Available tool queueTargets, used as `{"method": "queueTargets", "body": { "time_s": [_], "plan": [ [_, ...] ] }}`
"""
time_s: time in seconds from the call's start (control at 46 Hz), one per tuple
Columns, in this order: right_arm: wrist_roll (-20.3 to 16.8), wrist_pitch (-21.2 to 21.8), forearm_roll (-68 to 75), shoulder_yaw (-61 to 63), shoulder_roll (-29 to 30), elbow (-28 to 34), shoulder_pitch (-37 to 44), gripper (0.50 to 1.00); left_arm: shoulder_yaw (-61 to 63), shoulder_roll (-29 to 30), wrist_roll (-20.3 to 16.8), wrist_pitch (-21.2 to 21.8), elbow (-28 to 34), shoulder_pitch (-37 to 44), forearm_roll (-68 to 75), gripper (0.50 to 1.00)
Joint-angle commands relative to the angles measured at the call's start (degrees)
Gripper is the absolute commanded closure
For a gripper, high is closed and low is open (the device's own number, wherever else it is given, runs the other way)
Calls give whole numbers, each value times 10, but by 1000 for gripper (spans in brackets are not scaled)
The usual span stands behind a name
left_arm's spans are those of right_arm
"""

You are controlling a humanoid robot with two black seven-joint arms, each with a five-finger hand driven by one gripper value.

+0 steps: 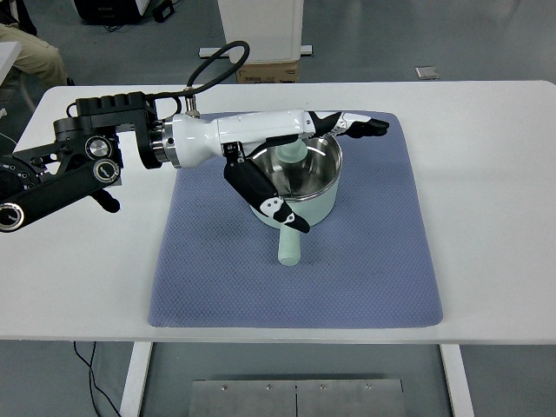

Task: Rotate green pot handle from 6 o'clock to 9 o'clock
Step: 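Reach the left hand across the green pot toward its handle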

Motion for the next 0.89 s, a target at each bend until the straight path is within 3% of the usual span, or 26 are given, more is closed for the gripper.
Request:
{"method": "queueTargets", "body": {
  "time_s": [0.0,0.87],
  "plan": [
    [0,0,0,0,0,0,0,500,8,0,0,0,-1,-3,13,500],
    [0,0,0,0,0,0,0,500,85,-27,0,1,-1,-32,142,500]
  ]
}}
